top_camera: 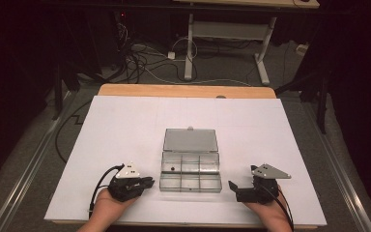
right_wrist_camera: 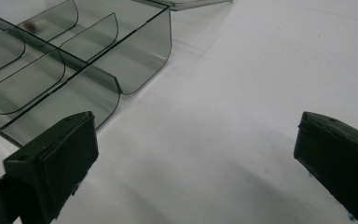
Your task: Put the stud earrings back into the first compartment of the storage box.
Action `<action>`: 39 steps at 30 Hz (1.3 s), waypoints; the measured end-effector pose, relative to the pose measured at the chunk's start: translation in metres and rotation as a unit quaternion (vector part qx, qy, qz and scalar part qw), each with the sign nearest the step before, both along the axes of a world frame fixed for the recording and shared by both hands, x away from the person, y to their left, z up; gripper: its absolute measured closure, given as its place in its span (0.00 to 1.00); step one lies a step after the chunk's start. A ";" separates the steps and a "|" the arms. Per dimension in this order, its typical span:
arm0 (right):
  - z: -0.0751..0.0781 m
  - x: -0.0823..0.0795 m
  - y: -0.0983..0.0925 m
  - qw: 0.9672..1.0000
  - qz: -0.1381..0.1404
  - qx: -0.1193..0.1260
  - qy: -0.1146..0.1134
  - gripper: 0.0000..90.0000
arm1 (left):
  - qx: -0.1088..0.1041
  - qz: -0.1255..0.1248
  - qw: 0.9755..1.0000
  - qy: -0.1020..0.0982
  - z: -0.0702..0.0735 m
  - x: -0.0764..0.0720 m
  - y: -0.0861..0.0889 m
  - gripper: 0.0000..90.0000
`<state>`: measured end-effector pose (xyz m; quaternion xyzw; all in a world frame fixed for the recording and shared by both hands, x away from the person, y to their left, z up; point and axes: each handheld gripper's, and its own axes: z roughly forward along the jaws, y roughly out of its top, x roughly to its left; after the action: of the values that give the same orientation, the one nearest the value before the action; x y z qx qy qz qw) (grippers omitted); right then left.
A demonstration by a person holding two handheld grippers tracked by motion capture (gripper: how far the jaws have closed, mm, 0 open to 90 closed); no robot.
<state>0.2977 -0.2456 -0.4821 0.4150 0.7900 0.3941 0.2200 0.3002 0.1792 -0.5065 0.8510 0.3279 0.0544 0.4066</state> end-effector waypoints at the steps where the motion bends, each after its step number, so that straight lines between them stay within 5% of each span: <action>1: 0.000 0.000 0.000 1.000 -0.001 0.001 0.000 0.00 | -0.002 0.001 1.000 0.003 0.000 0.001 0.000 0.87; 39: 0.000 -0.001 -0.001 1.000 0.005 0.003 -0.006 0.00 | -0.033 0.012 0.999 -0.016 0.025 0.009 0.006 0.87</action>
<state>0.2965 -0.2466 -0.4820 0.4098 0.7894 0.3999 0.2213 0.3088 0.1849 -0.4812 0.8321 0.3330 0.0616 0.4392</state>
